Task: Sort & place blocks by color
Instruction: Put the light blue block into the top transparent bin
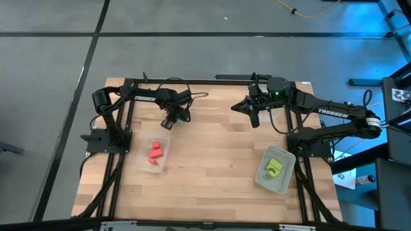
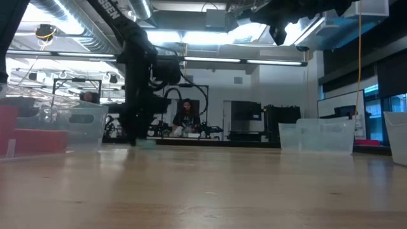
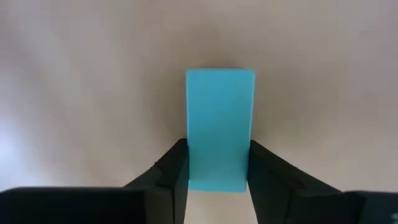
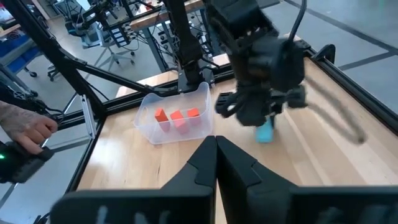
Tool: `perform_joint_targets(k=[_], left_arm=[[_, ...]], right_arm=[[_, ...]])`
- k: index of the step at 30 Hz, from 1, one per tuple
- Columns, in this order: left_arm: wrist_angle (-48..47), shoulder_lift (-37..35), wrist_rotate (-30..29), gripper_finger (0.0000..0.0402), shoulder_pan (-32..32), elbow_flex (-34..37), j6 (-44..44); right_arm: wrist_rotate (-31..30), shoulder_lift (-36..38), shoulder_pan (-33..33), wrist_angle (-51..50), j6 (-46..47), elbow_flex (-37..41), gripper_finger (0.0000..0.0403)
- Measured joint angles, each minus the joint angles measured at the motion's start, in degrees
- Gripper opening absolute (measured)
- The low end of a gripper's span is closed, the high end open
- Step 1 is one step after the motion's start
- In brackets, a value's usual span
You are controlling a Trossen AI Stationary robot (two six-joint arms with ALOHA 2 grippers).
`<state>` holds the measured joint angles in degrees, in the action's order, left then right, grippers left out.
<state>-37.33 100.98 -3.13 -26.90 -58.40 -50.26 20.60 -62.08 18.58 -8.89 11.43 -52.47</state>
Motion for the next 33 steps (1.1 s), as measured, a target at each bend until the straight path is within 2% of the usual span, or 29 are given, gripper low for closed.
perform_joint_targets(k=[4,9,12,15,20,28,30,33], left_arm=[[0.23,-2.72,-1.75,0.0118,-0.38,-3.0,4.14],[1.59,-7.86,1.17,0.0118,-0.26,-7.02,13.4],[6.04,-12.13,4.86,0.0118,0.17,-8.37,21.14],[14.58,-15.58,9.17,0.0118,1.56,-8.4,30.8],[29.01,-17.46,10.64,0.0118,6.41,-8.51,42.7],[42.6,-15.95,5.58,0.0118,15.71,-8.49,51.5],[45.54,-16.14,3.62,0.0118,17.11,-8.51,52.56],[45.9,-16.06,1.23,0.0118,18.34,-8.51,54.26]], right_arm=[[0.0,-0.02,0.01,1.0,-0.19,0.0,0.001],[-0.02,-0.02,-0.01,2.67,0.11,0.0,0.001],[-0.04,-0.07,0.01,3.43,0.32,-0.02,0.0012],[-0.28,-0.13,0.01,3.52,0.3,-0.02,0.0031],[-0.34,-0.89,0.01,4.76,0.44,-0.02,0.0119],[-1.22,-3.7,0.01,6.54,-0.07,-0.04,0.0309],[0.77,-4.04,0.03,7.89,-1.51,-0.04,0.0338],[3.04,-4.35,-0.03,11.36,-3.25,-0.04,0.0356]])
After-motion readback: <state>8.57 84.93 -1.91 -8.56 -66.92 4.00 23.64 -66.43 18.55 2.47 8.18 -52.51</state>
